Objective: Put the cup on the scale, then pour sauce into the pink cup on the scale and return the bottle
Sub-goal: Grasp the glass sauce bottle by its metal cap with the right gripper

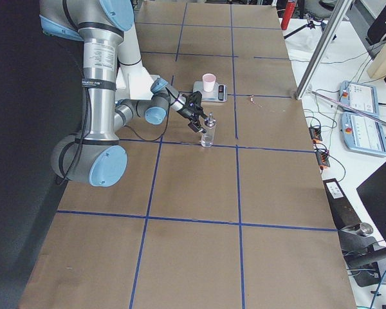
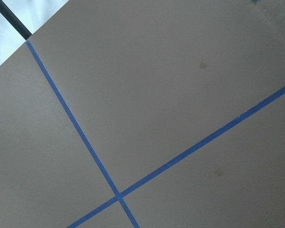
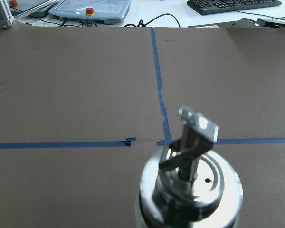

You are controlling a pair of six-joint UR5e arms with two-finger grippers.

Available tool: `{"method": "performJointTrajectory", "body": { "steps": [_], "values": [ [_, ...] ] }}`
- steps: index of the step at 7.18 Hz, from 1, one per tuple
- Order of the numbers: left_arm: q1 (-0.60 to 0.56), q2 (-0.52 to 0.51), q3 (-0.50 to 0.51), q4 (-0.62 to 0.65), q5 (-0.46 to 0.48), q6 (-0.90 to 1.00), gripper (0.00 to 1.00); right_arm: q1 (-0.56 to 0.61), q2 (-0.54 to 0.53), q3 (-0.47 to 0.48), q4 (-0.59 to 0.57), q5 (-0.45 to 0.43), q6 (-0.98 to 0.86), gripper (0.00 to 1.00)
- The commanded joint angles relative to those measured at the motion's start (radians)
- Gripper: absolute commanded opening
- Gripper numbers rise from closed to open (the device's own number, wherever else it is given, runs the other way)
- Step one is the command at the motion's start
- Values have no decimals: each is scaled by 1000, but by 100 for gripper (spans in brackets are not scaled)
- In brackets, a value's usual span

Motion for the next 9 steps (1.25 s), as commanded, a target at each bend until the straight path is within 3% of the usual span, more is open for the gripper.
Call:
{"method": "performJointTrajectory", "body": {
  "steps": [1,9],
  "values": [
    [-1,-3,3,1,1,-4,100,0,19,-61,49,-28,-10,100],
    [0,-14,13,-1,1,-7,100,0,62,-162,65,-55,-31,100]
  ]
}}
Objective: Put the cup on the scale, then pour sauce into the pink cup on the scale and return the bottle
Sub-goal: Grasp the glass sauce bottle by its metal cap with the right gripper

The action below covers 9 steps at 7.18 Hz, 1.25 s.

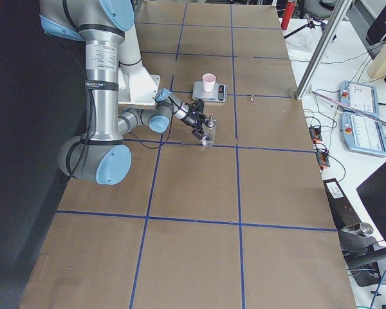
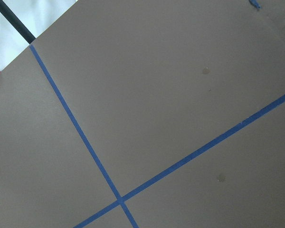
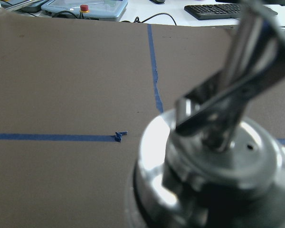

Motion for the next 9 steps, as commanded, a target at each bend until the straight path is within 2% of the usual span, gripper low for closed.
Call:
{"method": "performJointTrajectory", "body": {
  "steps": [1,2,3,4,5,9],
  "values": [
    [0,-2,-1,0,0,-1,100,6,8,-16,16,-8,-34,100],
    [0,-5,0,0,0,-1,100,7,7,-18,39,-10,-59,100],
    [0,-7,-1,0,0,-1,100,6,8,-18,41,-10,-62,63],
    [0,-8,-2,2,-1,-1,100,10,4,-16,44,-10,-65,21],
    [0,-8,-3,2,-1,-1,100,17,0,-16,67,-8,-70,0],
    [-3,4,0,2,0,13,100,75,-1,51,55,-32,-342,0]
  ]
}}
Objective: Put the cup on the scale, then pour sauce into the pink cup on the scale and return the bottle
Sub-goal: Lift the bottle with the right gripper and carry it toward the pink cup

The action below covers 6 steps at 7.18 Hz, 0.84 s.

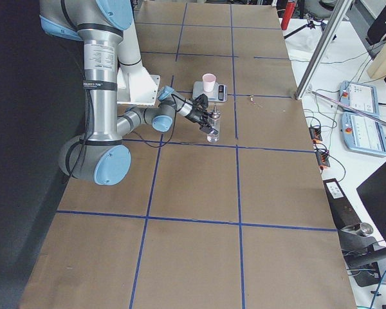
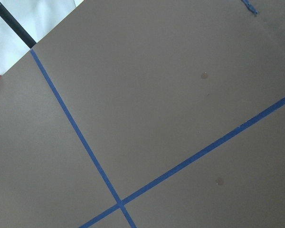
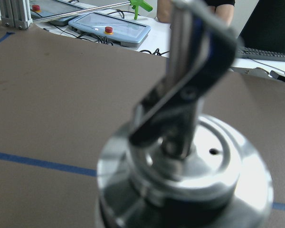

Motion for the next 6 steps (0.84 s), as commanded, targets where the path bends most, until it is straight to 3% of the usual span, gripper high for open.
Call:
{"method": "performJointTrajectory", "body": {
  "steps": [1,3,6],
  "values": [
    [-18,21,12,-2,1,57,100,13,29,43,-49,-43,-168,0],
    [-122,48,93,-6,-13,272,100,19,108,82,-132,-44,-217,0],
    [-213,133,161,-67,-92,263,100,17,191,84,-135,-86,-506,0]
  ]
}}
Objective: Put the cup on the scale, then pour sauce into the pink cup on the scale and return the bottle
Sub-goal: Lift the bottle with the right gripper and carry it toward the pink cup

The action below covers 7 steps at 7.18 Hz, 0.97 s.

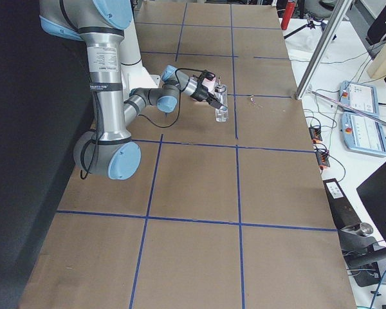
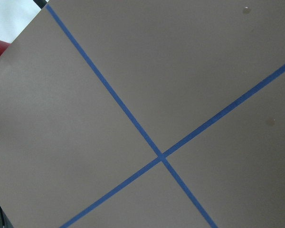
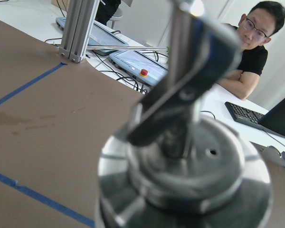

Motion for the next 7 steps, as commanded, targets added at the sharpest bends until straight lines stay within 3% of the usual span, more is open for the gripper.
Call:
{"method": "performJointTrajectory", "body": {
  "steps": [1,3,5,7],
  "values": [
    [-20,30,17,-48,-18,-2,100,-3,36,1,-3,-37,-152,0],
    [-20,40,38,-165,-17,-2,100,-40,28,-2,-4,-83,-250,0],
    [-18,30,121,-209,-15,-7,100,-115,69,-54,-38,-209,-318,0],
    [-18,25,127,-208,-18,-8,100,-152,143,-54,-208,-264,-326,0]
  ]
}}
